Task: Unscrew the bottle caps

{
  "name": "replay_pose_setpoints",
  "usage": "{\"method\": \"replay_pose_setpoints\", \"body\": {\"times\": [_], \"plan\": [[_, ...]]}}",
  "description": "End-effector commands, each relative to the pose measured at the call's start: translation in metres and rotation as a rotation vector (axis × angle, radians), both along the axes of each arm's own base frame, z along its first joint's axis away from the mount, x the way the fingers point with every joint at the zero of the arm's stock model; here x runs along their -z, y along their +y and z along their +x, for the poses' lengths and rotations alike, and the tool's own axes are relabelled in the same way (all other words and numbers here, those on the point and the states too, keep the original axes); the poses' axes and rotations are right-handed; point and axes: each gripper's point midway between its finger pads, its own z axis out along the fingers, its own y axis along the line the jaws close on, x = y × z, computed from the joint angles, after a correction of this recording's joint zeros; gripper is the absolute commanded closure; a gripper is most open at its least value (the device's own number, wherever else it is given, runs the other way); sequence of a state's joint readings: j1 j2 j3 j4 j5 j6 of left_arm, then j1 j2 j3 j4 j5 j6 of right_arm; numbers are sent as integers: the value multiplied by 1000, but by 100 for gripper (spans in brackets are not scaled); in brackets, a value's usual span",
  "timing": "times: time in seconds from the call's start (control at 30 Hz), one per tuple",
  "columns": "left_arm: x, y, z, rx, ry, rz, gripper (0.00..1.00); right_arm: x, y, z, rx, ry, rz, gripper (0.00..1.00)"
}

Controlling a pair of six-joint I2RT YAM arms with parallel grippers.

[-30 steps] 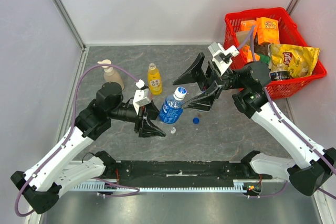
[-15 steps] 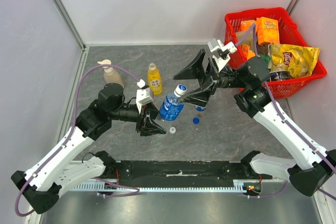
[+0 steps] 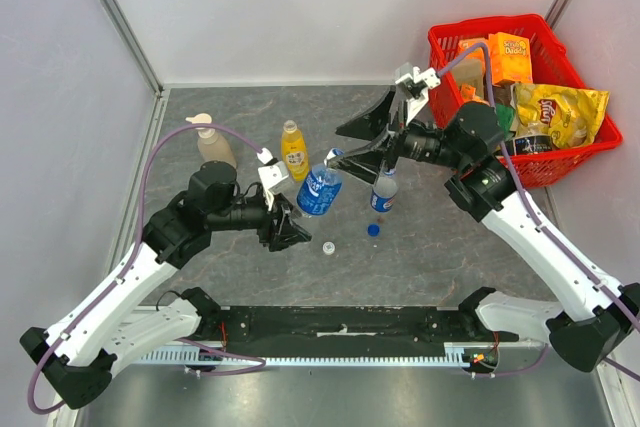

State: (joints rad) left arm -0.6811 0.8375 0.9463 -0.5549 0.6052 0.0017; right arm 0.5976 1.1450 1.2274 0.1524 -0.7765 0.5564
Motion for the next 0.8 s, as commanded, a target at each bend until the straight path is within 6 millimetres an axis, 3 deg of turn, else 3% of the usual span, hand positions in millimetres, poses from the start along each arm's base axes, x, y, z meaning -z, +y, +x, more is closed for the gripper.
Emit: {"method": "replay_pose_setpoints", "body": {"times": [0.0, 0.5, 0.77], "plan": [[0, 15, 22, -129, -73, 66, 98, 0, -4, 32, 146, 57, -8, 2], [17, 48, 55, -356, -123, 221, 98, 59, 5, 86, 214, 364, -63, 2], [28, 47, 59, -359, -94, 266, 98, 80, 14, 96, 202, 453, -74, 4]]}}
